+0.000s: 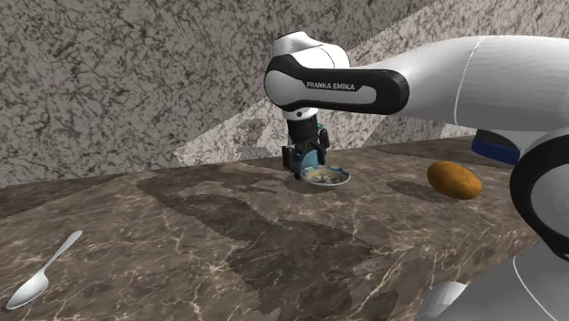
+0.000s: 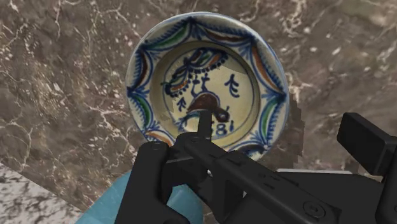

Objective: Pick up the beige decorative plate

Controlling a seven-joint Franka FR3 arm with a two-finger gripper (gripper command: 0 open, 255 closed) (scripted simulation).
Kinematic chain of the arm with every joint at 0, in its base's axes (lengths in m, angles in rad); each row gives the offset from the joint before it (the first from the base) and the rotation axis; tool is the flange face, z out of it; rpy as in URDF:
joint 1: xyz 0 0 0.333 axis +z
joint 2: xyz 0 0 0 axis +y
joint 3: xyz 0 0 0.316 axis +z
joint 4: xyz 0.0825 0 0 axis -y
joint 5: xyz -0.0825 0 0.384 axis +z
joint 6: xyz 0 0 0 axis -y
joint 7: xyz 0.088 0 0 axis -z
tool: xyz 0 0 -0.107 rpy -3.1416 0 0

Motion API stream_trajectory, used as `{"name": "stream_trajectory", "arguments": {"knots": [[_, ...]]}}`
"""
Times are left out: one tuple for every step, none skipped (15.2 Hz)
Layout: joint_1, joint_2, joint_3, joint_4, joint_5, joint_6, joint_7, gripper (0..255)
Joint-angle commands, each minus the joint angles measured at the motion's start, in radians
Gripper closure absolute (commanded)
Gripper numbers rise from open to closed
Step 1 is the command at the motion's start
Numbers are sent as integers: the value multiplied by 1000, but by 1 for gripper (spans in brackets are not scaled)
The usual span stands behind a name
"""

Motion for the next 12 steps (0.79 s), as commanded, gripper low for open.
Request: {"name": "stream_trajectory", "arguments": {"knots": [[-1, -5, -3, -31, -3, 25, 4, 0], [-1, -9, -4, -47, -3, 38, 7, 0], [-1, -12, -5, -64, -4, 50, 10, 0], [-2, -18, -6, -89, -5, 70, 15, 0], [-2, -18, -6, -89, -5, 70, 15, 0], [-2, -18, -6, -89, -5, 70, 15, 0], [-1, -18, -5, -88, -4, 68, 16, 255], [-1, -17, -5, -87, -4, 68, 15, 255], [-1, -17, -5, -87, -4, 68, 15, 255], [-1, -17, -6, -87, -4, 68, 15, 255], [-1, -17, -6, -87, -4, 68, 15, 255], [-1, -17, -6, -87, -4, 68, 15, 255]]}}
